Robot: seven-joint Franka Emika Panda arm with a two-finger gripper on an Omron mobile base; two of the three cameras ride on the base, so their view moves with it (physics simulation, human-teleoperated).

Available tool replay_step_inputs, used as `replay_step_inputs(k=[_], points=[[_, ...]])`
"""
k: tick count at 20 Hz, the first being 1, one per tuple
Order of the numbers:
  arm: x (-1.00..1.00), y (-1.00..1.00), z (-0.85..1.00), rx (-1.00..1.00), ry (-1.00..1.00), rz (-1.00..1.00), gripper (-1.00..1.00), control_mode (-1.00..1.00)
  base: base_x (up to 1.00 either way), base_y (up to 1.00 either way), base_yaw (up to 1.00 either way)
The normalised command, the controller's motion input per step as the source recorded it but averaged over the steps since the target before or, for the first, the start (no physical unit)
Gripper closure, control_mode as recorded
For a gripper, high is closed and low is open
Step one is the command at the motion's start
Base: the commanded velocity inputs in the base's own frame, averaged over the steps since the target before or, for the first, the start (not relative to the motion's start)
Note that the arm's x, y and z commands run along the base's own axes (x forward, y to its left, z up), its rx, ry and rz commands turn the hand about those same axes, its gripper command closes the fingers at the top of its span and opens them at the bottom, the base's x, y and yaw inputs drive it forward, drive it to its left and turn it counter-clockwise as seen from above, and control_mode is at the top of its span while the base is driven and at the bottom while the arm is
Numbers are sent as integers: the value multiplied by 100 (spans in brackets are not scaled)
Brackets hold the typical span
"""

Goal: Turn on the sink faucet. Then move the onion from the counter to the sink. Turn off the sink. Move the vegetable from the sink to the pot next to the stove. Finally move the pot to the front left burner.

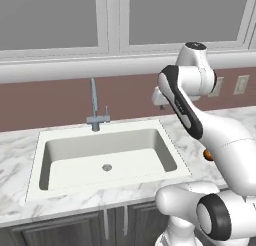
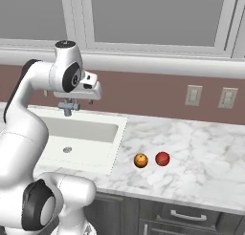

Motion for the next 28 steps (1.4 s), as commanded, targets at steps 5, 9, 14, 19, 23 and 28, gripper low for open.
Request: replay_step_inputs(k=[5, 9, 14, 19, 23, 28], points=[[0, 0, 0, 0, 0, 0, -100, 100, 27, -6, 0], [0, 0, 0, 0, 0, 0, -100, 100, 26, 5, 0], [0, 0, 0, 0, 0, 0, -100, 100, 40, 15, -3], [0, 0, 0, 0, 0, 0, -100, 100, 28, 8, -4], [0, 0, 0, 0, 0, 0, -100, 100, 0, 0, 0], [-2, 12, -8, 0, -3, 2, -100, -100, 0, 0, 0]])
